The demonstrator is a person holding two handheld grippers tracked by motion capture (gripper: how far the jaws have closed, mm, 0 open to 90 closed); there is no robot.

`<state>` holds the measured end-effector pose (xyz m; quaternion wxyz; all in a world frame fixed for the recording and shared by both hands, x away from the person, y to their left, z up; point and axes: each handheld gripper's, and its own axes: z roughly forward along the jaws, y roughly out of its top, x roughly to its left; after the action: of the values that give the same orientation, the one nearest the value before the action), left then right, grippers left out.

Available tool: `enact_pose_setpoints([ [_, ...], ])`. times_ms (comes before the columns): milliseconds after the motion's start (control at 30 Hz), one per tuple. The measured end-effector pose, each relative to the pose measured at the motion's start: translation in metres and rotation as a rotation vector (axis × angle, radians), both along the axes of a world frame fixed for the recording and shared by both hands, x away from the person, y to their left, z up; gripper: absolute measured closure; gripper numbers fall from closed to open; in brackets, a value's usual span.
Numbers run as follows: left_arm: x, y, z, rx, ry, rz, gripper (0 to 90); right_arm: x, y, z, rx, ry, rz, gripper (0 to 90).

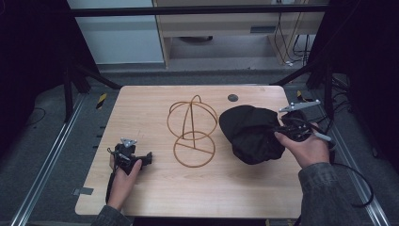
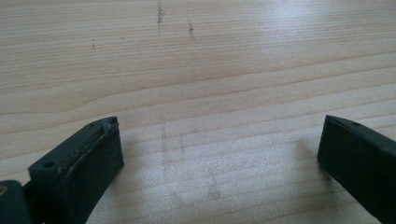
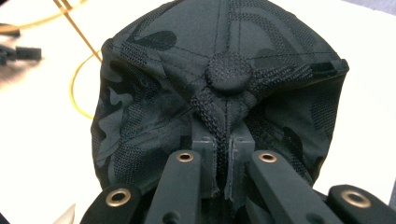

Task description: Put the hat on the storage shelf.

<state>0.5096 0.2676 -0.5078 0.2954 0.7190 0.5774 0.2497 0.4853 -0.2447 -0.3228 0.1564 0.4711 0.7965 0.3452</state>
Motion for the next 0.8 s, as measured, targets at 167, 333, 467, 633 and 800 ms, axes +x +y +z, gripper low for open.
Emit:
enact_pose_setpoints([
  [167,0.0,0.0,0.0,0.0,0.0,-0.001,0.0,-0.005,-0.004,0.017,0.011,-0.045,-0.016,85.6],
  [333,0.0,0.0,0.0,0.0,0.0,-0.002,0.0,-0.01,-0.009,0.034,0.033,-0.09,-0.03,85.6],
  [467,0.0,0.0,0.0,0.0,0.0,-0.002,0.0,-0.015,-0.011,0.044,0.056,-0.113,-0.033,85.6],
  [633,0.0,0.0,0.0,0.0,0.0,-0.002,0.0,-0.021,-0.01,0.054,0.073,-0.143,-0.025,85.6],
  [800,0.0,0.0,0.0,0.001,0.0,-0.002,0.0,-0.026,-0.009,0.062,0.084,-0.165,-0.018,85.7],
])
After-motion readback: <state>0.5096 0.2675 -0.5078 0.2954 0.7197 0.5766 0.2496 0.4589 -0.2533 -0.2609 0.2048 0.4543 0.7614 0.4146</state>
